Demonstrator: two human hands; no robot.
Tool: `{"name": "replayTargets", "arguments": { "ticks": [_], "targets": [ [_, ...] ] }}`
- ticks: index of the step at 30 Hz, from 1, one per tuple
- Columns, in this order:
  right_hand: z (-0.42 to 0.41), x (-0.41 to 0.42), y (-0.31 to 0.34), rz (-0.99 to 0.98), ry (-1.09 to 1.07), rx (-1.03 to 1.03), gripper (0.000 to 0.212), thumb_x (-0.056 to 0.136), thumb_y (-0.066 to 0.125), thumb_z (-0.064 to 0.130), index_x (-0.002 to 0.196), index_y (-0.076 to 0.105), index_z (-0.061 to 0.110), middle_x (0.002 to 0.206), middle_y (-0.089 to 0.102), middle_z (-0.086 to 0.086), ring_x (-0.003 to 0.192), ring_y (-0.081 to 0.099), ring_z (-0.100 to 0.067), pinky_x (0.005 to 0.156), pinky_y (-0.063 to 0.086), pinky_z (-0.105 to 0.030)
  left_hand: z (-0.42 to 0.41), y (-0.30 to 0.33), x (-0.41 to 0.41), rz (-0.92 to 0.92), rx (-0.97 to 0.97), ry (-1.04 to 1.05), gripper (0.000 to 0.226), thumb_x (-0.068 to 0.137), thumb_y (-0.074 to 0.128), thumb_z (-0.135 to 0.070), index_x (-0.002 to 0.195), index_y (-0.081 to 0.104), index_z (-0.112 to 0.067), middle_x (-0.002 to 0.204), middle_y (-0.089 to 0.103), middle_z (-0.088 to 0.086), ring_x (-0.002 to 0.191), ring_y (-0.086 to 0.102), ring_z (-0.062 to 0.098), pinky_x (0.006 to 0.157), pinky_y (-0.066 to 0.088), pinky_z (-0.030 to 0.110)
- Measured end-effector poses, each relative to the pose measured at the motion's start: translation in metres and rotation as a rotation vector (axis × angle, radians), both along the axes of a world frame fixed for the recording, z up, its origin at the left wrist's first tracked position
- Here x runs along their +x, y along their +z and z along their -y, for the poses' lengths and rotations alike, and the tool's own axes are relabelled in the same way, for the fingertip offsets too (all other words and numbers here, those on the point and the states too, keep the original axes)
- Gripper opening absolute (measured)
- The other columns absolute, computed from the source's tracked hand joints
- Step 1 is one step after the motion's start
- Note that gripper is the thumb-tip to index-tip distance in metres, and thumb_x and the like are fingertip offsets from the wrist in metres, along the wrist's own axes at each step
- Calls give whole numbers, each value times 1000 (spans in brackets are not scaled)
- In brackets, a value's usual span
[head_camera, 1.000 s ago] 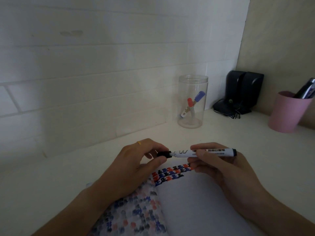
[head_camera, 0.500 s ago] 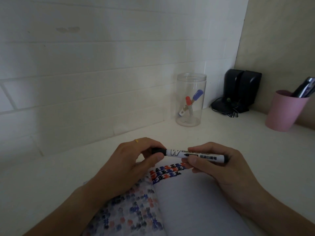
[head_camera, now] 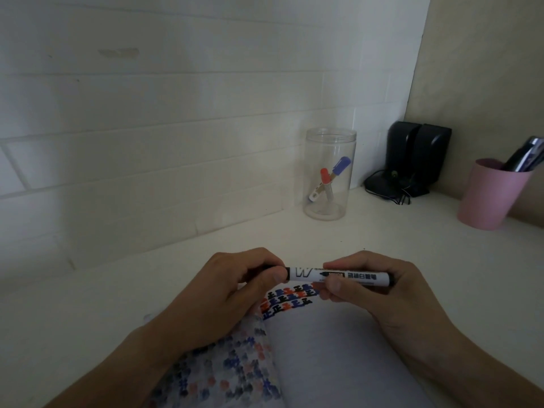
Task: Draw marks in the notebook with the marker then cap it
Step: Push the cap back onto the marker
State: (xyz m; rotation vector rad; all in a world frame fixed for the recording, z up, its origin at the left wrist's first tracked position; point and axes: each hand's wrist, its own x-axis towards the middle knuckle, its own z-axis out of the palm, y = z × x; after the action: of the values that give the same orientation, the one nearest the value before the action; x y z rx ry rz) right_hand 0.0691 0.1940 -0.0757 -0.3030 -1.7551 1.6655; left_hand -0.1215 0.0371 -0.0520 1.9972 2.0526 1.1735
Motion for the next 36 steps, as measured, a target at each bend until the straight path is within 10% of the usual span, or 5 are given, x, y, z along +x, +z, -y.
{"name": "replayTargets", "arguments": {
  "ticks": [12,21,29,36],
  "targets": [
    [11,0,6,214,-316,759,20,75,88,27,91,77,32,81,76,16,82,67,-1,66,46,-11,-3,-5,0,-151,182,42,23,93,65,-30,115,68,-24,100,67,-19,92,65,2,81,47,7],
    [14,-3,11,253,-180,701,64,96,71,15,146,43,44,102,70,15,85,71,-10,69,57,-15,-5,-15,-2,-156,119,140,45,96,45,-60,138,41,-48,107,58,-31,98,59,-4,70,56,15],
    [-24,-37,70,171,-311,573,63,104,55,12,155,34,43,106,64,12,91,71,-5,67,57,-9,-2,-12,-10,-217,122,233,45,96,38,-63,137,45,-45,97,61,-31,87,63,-3,75,51,17],
    [-85,-87,159,0,-669,689,60,102,51,3,153,37,30,107,67,-13,85,72,-26,75,63,-39,1,-9,-14,-256,118,294,47,96,35,-62,136,50,-40,93,60,-31,81,63,-2,71,48,15]
  ]
}}
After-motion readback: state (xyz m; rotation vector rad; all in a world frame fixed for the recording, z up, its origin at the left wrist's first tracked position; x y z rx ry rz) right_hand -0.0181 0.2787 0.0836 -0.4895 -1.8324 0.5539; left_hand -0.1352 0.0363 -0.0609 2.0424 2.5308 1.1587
